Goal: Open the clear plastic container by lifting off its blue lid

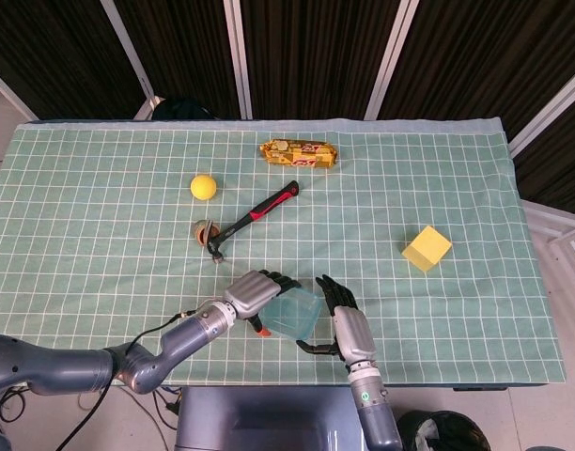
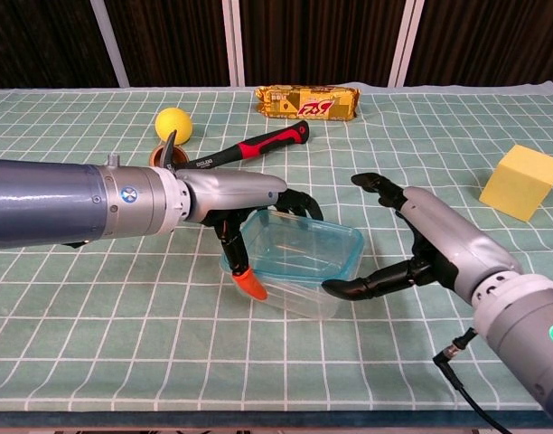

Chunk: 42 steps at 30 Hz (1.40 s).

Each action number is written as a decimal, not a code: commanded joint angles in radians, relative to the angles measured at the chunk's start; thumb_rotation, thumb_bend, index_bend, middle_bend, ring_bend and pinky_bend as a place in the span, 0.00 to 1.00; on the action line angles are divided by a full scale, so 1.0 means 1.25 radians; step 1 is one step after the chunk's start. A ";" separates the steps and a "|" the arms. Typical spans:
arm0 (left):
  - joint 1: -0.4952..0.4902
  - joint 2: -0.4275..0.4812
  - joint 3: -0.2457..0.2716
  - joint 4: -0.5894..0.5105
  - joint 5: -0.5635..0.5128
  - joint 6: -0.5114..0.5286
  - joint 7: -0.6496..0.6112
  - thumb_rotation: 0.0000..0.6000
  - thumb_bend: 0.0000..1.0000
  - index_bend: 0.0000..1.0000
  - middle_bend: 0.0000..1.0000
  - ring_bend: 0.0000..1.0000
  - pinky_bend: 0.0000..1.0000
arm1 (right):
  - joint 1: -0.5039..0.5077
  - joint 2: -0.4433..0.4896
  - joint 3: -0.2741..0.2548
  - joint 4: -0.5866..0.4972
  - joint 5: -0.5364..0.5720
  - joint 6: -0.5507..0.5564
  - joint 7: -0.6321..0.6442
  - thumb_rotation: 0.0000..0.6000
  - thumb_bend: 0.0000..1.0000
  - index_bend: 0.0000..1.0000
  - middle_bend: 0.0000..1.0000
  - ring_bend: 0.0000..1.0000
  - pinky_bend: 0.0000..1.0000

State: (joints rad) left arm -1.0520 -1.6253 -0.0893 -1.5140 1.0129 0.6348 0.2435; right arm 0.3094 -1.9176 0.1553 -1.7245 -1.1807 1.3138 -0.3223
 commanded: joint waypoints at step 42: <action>-0.026 0.037 0.004 -0.009 0.024 -0.059 -0.070 1.00 0.06 0.25 0.25 0.23 0.39 | 0.022 -0.052 -0.003 0.218 -0.164 0.026 0.123 1.00 0.30 0.00 0.00 0.00 0.00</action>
State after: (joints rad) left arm -1.0847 -1.5793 -0.0842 -1.5255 1.0435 0.5607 0.1558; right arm 0.3353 -1.9833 0.1513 -1.4542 -1.3851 1.3464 -0.1676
